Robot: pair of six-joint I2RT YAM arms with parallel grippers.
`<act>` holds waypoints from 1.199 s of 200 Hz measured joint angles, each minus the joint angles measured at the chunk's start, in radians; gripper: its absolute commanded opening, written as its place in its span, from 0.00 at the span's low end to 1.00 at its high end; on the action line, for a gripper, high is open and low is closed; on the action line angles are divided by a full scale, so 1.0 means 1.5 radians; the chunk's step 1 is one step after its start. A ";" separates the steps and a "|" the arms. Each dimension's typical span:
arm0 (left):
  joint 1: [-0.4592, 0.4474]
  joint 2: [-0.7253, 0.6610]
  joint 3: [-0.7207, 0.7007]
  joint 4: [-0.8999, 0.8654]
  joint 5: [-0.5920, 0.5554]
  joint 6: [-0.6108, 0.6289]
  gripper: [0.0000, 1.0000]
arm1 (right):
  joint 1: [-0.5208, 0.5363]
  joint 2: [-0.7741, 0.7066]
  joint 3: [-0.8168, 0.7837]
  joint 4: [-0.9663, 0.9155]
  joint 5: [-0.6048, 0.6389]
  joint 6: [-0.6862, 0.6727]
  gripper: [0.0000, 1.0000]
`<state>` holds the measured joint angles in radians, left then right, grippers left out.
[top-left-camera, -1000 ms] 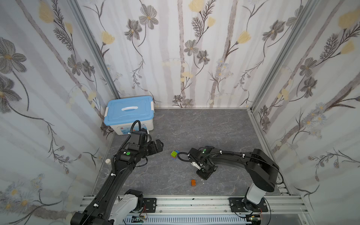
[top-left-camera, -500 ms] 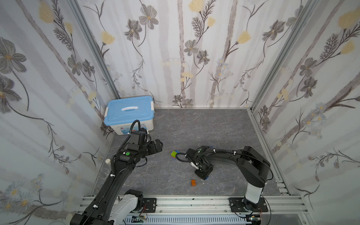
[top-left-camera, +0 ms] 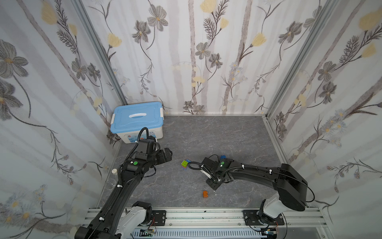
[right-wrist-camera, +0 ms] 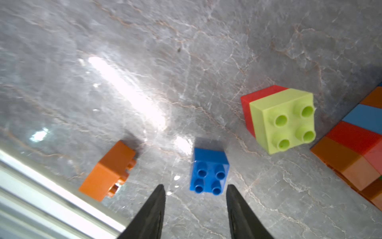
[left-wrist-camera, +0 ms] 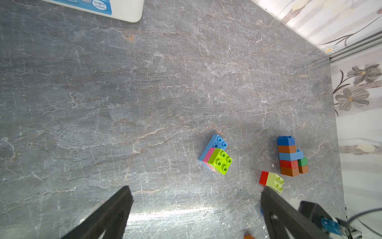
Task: Assemble the letter h with lego
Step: Place the lego brick at the center of the board, then adjust the lego brick at the center of the board.
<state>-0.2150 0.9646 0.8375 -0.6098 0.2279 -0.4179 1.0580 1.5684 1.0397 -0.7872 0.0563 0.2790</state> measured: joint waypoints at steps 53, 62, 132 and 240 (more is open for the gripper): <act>0.003 0.005 0.003 -0.006 -0.006 -0.001 1.00 | 0.054 -0.038 -0.072 0.082 -0.030 -0.004 0.60; 0.003 0.003 0.003 -0.010 -0.004 -0.001 1.00 | 0.057 -0.037 -0.087 0.086 -0.030 -0.031 0.61; 0.009 -0.001 0.015 -0.049 0.003 -0.004 1.00 | 0.089 -0.060 -0.169 0.230 -0.083 -0.292 0.67; 0.012 0.003 0.015 -0.052 0.012 -0.004 1.00 | 0.089 -0.037 -0.210 0.348 -0.087 -0.355 0.38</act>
<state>-0.1970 0.9695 0.8600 -0.6876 0.2466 -0.4232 1.1919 1.5124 0.7246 -0.2649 -0.0750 -0.2535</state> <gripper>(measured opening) 0.997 0.421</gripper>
